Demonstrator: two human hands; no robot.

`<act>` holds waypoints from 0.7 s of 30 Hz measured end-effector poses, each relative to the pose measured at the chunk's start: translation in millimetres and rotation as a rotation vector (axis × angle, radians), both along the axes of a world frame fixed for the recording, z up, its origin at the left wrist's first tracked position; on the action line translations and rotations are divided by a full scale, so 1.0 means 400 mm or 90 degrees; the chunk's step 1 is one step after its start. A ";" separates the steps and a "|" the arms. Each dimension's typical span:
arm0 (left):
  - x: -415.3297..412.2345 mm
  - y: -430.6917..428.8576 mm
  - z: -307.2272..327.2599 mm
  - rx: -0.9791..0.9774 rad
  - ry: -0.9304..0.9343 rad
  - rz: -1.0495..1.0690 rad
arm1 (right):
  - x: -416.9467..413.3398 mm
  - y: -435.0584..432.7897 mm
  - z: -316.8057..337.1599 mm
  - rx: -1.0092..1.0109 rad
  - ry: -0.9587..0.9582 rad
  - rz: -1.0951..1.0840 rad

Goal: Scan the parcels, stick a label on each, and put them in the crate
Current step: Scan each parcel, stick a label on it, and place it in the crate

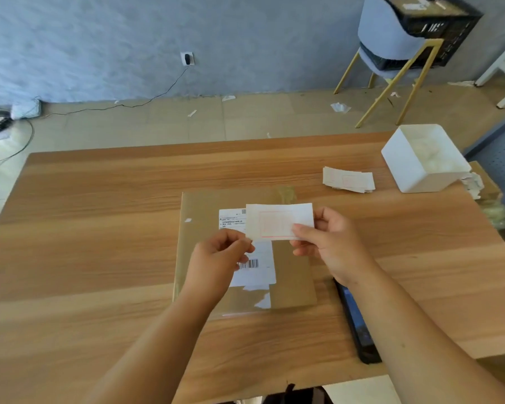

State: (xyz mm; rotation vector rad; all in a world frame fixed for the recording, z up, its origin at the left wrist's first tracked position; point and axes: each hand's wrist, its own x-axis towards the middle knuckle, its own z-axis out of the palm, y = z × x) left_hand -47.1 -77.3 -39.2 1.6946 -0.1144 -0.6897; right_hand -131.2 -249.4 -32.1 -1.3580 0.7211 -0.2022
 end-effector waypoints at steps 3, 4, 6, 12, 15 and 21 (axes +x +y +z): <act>0.004 0.045 -0.001 -0.017 0.015 0.014 | 0.002 0.043 -0.006 -0.003 -0.001 -0.002; 0.006 0.058 -0.001 -0.023 0.023 0.014 | 0.002 0.055 -0.007 -0.004 0.000 -0.002; 0.007 0.080 0.003 -0.040 0.044 0.007 | 0.005 0.076 -0.005 0.002 0.000 -0.005; 0.013 0.119 0.004 -0.065 0.034 -0.010 | 0.018 0.103 -0.004 -0.002 0.014 0.000; 0.016 0.125 0.005 -0.072 0.021 -0.014 | 0.023 0.108 -0.006 -0.011 0.022 -0.001; 0.020 0.135 0.005 -0.088 0.015 -0.022 | 0.022 0.124 -0.007 -0.044 0.065 -0.005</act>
